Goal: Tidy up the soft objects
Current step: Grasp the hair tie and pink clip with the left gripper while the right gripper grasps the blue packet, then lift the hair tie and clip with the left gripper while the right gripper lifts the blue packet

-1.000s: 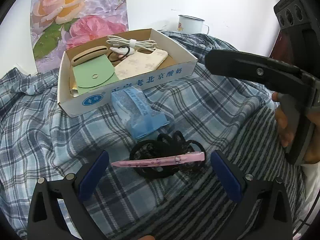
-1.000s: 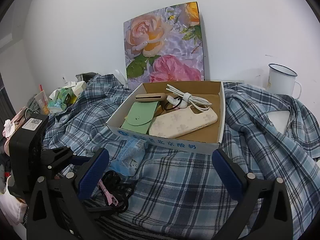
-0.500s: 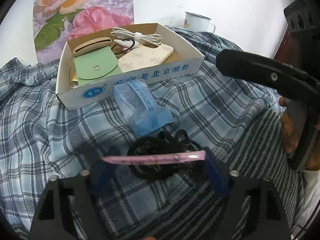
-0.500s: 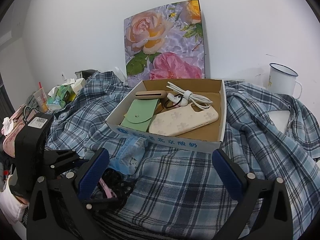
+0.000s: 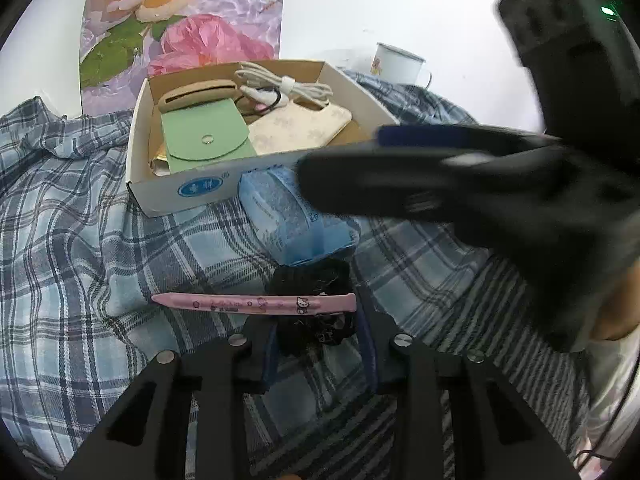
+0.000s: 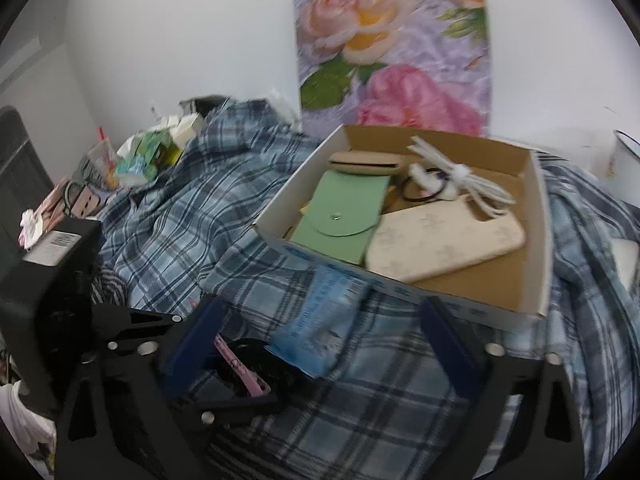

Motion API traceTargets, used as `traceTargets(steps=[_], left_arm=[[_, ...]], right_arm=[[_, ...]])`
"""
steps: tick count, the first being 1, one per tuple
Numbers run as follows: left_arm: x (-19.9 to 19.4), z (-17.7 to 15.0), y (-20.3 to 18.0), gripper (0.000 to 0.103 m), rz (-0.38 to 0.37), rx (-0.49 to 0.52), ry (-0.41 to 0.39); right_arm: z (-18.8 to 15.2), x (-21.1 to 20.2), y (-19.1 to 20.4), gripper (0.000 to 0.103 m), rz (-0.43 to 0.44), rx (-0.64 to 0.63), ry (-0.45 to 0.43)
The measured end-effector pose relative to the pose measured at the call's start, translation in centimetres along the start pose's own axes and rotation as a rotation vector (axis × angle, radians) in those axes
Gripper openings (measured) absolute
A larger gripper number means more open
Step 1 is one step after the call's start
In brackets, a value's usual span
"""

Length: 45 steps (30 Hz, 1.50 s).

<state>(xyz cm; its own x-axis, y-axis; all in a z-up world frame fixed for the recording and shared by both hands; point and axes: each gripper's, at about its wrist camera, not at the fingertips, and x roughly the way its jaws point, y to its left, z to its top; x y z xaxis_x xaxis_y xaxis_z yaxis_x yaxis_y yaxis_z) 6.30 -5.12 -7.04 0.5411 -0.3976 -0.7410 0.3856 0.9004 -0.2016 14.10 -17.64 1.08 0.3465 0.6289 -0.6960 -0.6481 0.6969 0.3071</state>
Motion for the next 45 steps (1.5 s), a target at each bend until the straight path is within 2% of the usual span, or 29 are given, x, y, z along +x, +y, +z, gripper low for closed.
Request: traceTargets(steps=[7, 9, 11, 15, 18, 21, 23, 27, 36, 45], left_arm=[[-1.0, 0.2, 0.0, 0.033, -0.007, 0.005, -0.022], [-1.1, 0.1, 0.0, 0.033, -0.003, 0.01, -0.024], [-1.3, 0.1, -0.1, 0.033, -0.002, 0.013, -0.03], [-1.3, 0.0, -0.1, 0.033, 0.01, 0.013, -0.029], [-1.3, 0.1, -0.2, 0.033, 0.015, 0.013, -0.031], [-1.2, 0.0, -0.2, 0.033, 0.019, 0.012, -0.03], [-1.2, 0.1, -0.2, 0.033, 0.021, 0.013, -0.032], [-1.3, 0.1, -0.1, 0.033, 0.028, 0.014, -0.042], [-2.3, 0.3, -0.2, 0.033, 0.054, 0.023, -0.084], [-4.3, 1.1, -0.2, 0.033, 0.091, 0.02, -0.157]], right_arm=[[-0.5, 2.7, -0.3, 0.067, 0.009, 0.023, 0.049], [-0.7, 2.5, -0.4, 0.051, -0.006, 0.022, 0.033], [-0.7, 2.4, -0.6, 0.042, -0.008, 0.026, 0.026], [-1.0, 3.7, -0.7, 0.037, -0.022, 0.026, 0.086], [-1.0, 4.0, -0.6, 0.033, -0.022, 0.018, 0.095], [-1.1, 3.8, -0.6, 0.022, -0.016, 0.015, 0.084], [-1.2, 3.1, 0.0, 0.019, -0.041, -0.012, 0.049], [-1.2, 1.8, 0.6, 0.016, -0.041, -0.041, -0.019], [-1.0, -1.6, 0.1, 0.015, -0.023, -0.011, -0.186], [-0.1, -5.2, -0.1, 0.015, -0.085, -0.031, -0.336]])
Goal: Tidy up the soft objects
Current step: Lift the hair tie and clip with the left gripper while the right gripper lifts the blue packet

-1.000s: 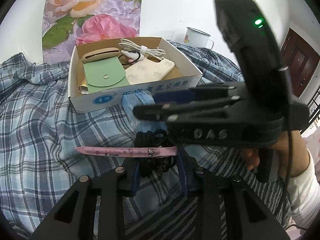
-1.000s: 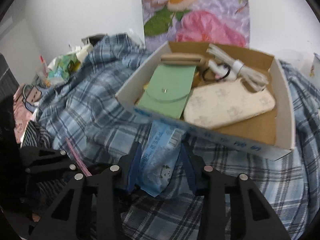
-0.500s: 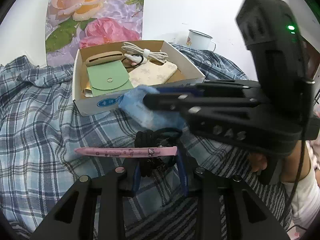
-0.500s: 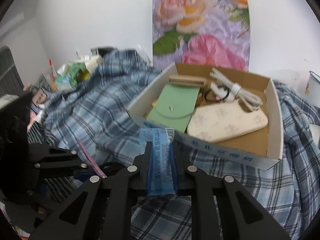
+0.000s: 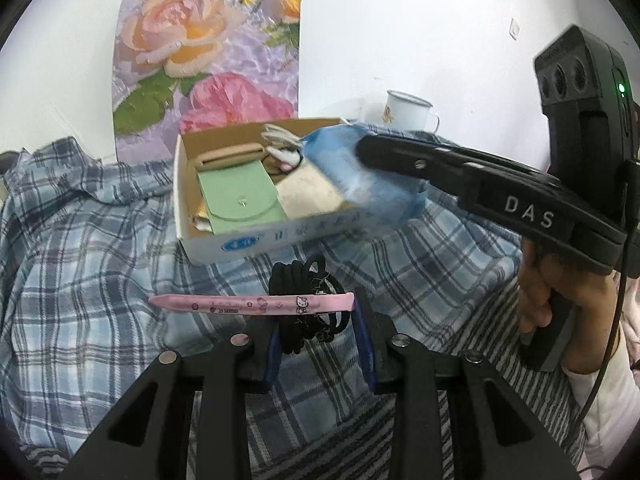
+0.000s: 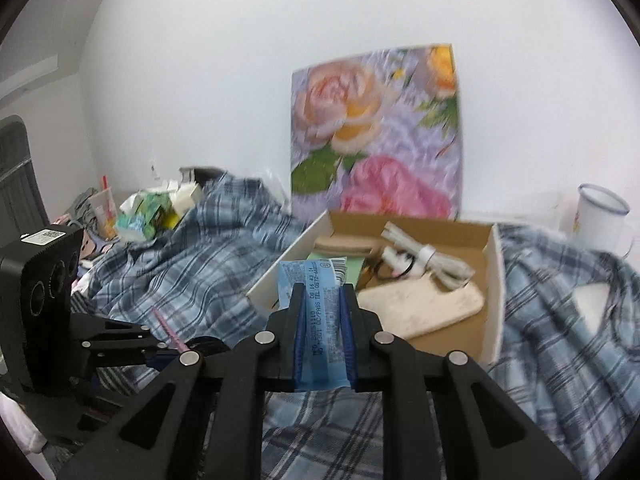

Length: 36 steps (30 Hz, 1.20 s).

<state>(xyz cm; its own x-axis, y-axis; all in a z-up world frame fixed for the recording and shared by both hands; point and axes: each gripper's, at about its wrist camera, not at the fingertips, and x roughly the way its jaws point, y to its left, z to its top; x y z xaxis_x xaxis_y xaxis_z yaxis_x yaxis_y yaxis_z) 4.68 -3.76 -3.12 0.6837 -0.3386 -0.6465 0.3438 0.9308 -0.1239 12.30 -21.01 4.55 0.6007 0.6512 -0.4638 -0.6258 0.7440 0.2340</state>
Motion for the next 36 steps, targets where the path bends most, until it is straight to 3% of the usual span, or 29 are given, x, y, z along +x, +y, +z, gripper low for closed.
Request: traceTargets(steps=[14, 26, 36], left_arm=[[-6.8, 6.1, 1.2, 0.033, 0.086, 0.01, -0.188], [-13.6, 13.1, 1.5, 0.033, 0.09, 0.007, -0.405], [-14.9, 17.7, 0.4, 0.033, 0.06, 0.035, -0.508]], right_arm=[[5.7, -5.5, -0.8, 0.015, -0.023, -0.013, -0.184], [12.4, -10.4, -1.3, 0.015, -0.042, -0.042, -0.355], [17.5, -12.7, -0.4, 0.015, -0.053, -0.097, -0.483]])
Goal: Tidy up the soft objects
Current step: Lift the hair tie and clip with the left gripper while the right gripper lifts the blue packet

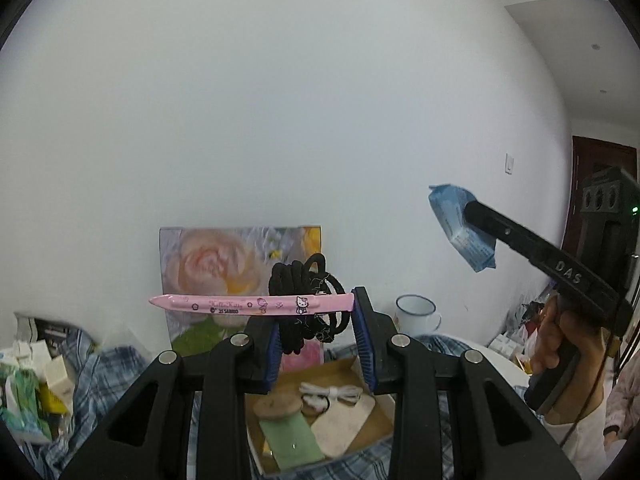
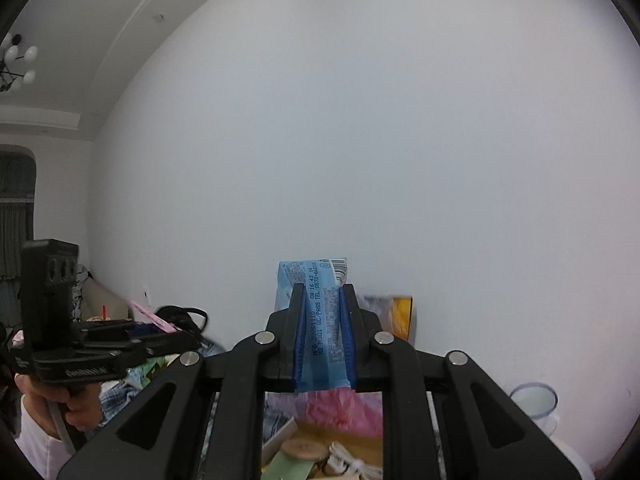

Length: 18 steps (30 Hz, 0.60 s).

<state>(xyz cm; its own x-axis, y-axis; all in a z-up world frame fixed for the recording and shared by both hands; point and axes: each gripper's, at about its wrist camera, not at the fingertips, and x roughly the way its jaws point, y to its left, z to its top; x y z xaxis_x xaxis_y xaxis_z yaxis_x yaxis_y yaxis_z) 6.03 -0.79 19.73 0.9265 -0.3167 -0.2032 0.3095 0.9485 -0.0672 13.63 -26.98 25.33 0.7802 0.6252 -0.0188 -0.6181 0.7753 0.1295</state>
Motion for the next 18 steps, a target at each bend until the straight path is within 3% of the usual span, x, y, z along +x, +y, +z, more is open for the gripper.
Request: traceTargets(steps=[5, 9, 15, 18], left_arm=[[2.2, 1.0, 0.2, 0.033, -0.007, 0.001, -0.014], [4.1, -0.1, 0.9, 0.033, 0.001, -0.009, 0.0], [6.5, -1.7, 2.9, 0.033, 0.035, -0.043, 0.044], [7.9, -2.3, 3.7, 0.033, 0.055, -0.048, 0.072]], right_arm=[[0.7, 1.4, 0.1, 0.015, -0.006, -0.014, -0.009], [-0.7, 3.0, -0.2, 0.015, -0.01, -0.001, 0.017], [-4.5, 6.6, -1.1, 0.015, -0.035, -0.01, 0.153], [-5.6, 7.7, -1.5, 0.015, -0.027, 0.015, 0.179]])
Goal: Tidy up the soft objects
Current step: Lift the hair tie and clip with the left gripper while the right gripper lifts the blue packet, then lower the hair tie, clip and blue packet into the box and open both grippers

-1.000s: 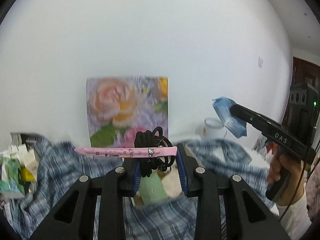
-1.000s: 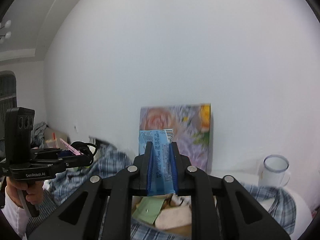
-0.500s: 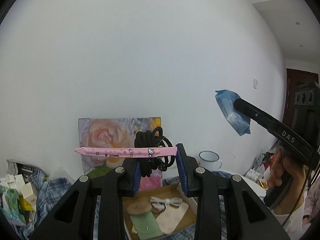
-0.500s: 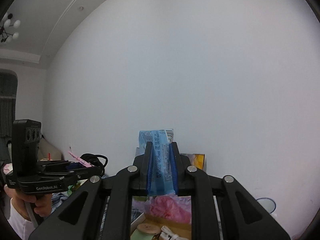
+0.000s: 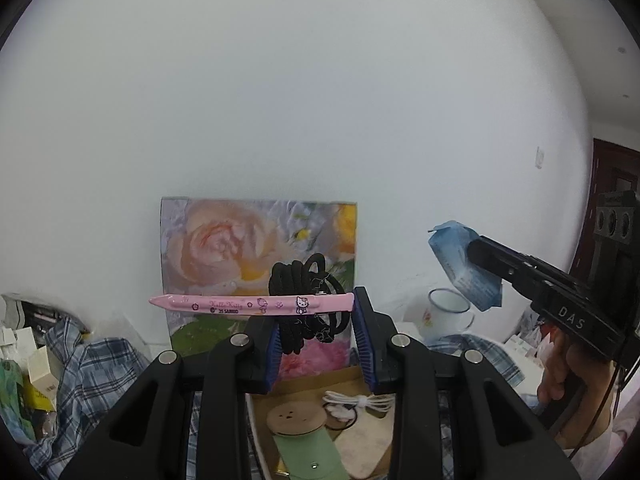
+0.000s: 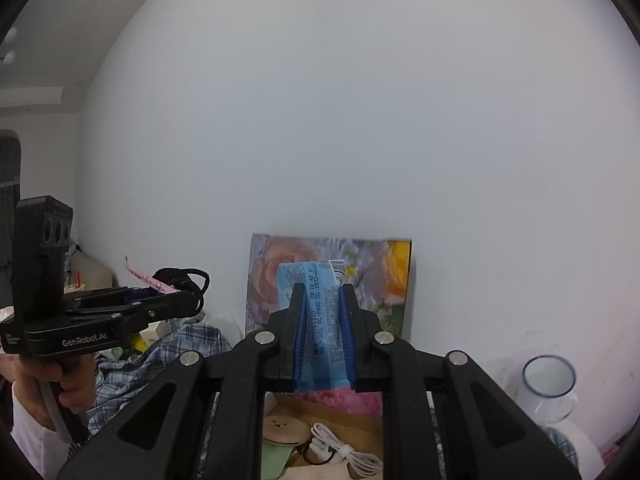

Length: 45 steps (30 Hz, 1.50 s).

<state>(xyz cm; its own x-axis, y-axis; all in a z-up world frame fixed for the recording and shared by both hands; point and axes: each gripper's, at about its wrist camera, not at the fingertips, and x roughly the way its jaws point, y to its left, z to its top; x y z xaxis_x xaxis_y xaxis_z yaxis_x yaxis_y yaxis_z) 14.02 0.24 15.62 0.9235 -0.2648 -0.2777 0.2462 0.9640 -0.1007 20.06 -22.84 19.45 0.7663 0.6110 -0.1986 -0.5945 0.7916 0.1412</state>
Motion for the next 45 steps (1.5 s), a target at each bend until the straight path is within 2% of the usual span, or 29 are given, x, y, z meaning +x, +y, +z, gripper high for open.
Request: traceTargets(steps=[5, 12, 20, 28, 45], left_arm=[[2.4, -1.0, 1.1, 0.033, 0.029, -0.015, 0.061], [5.1, -2.7, 0.4, 0.033, 0.052, 0.011, 0.117], [8.0, -4.6, 0.1, 0.033, 0.035, 0.024, 0.202], [9.8, -5.5, 0.9, 0.033, 0.046, 0.009, 0.244], [14.4, -9.4, 2.8, 0.033, 0.104, -0.006, 0.387]], right_arm=[[-1.8, 1.6, -1.3, 0.015, -0.013, 0.021, 0.055], [-3.7, 4.0, -3.1, 0.015, 0.003, 0.066, 0.127], [-6.0, 6.5, -2.8, 0.015, 0.021, 0.078, 0.2], [-8.0, 8.9, -2.5, 0.015, 0.033, 0.075, 0.279], [-11.3, 11.0, -4.7, 0.015, 0.042, 0.158, 0.371]])
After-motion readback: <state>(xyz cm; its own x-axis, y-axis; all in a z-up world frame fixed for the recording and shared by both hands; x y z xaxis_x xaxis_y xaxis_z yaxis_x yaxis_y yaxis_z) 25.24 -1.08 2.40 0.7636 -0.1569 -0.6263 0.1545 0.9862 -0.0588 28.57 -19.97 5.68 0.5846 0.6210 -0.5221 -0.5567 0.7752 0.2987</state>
